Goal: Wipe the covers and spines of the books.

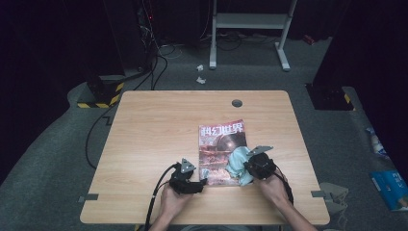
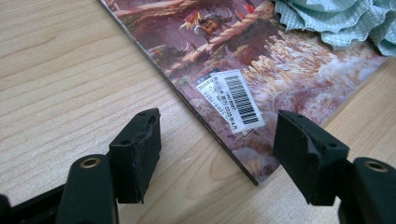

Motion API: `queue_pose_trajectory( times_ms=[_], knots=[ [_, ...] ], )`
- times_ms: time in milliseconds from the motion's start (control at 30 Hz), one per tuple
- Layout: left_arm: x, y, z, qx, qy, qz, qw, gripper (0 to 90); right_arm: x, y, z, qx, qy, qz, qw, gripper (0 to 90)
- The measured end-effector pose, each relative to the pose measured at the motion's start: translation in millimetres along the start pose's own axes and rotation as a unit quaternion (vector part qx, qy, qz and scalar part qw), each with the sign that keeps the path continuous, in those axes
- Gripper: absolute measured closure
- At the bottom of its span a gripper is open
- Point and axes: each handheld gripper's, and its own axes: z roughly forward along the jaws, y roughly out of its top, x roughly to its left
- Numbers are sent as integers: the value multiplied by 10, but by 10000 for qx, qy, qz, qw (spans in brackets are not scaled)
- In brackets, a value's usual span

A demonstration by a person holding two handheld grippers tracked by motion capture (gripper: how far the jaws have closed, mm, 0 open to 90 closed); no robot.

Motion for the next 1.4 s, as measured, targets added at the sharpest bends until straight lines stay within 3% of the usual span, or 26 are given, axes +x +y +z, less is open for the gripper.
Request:
queue_pose_trajectory(
  times_ms=[100,167,300,567,667,833,1033,1200,1400],
  knots=[
    [2,0,1,-3,-9,9,10000,319,63,55,42,43,-71,-86,9999,851],
    [1,0,3,-4,-18,-7,10000,317,108,111,90,25,49,-125,9999,852],
    [-1,8,10,8,-17,-1,10000,309,329,303,231,18,330,-299,9990,852],
    [7,25,20,49,-2,67,10000,298,873,650,461,12,830,-879,9927,852],
    [6,25,20,50,-3,66,10000,298,942,705,492,29,878,-997,9911,851],
    [2,30,25,50,-7,37,10000,297,801,622,451,4,840,-891,9925,852],
    [11,43,38,37,8,-7,10000,297,413,357,276,-14,454,-477,9978,852],
    [13,55,42,61,13,-20,10000,298,85,121,106,-7,133,-134,9998,852],
    [40,82,60,61,19,-57,10000,302,-24,-38,-2,-34,-10,-41,10000,851]
  ],
)
